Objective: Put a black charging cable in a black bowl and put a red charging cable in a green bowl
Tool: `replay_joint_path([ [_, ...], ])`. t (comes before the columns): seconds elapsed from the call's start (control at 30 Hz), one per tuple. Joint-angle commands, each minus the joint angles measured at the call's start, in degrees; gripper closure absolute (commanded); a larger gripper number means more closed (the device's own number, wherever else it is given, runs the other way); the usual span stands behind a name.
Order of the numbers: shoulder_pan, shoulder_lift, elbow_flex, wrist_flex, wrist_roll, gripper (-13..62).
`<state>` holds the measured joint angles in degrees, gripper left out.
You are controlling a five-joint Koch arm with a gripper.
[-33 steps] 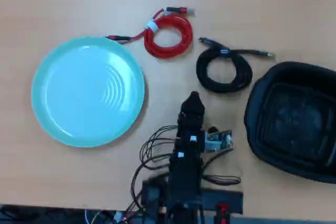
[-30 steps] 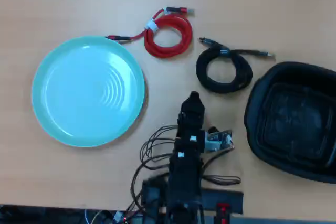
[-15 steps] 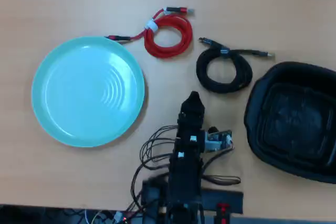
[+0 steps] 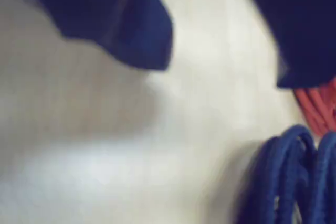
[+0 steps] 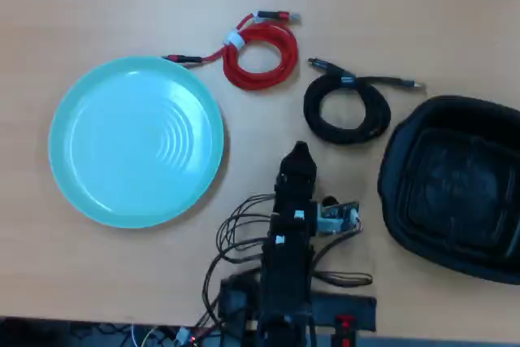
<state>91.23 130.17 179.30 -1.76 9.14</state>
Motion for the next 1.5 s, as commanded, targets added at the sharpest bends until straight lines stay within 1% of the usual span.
replay_joint_path([
  [0.0, 0.0, 5.45, 1.41, 2.81, 0.97, 29.4],
  [0.4, -0.62, 6.15, 0.44, 2.29, 0.88, 28.1],
  [0.57, -6.06, 6.15, -7.65, 0.97, 0.88, 28.0],
  [0.63, -10.46, 6.15, -13.89, 2.55, 0.62, 28.1],
  [0.77, -19.16, 5.71, -28.3, 14.59, -0.53, 28.2],
  [0.9, -19.86, 5.62, -43.07, 28.56, -9.23, 28.2],
  [0.97, -20.04, 5.62, -47.64, 33.4, -11.16, 28.3],
  [1.1, -21.36, 5.62, -48.34, 36.12, -10.99, 28.4],
  [1.2, -27.51, 5.89, -46.14, 38.5, -6.59, 27.9],
  [1.3, -28.13, 5.8, -47.29, 39.55, -1.05, 23.7],
  [1.4, -28.21, 5.62, -53.7, 44.82, -2.2, 19.0],
  [1.47, -28.39, 5.36, -61.35, 50.71, -2.55, 18.2],
])
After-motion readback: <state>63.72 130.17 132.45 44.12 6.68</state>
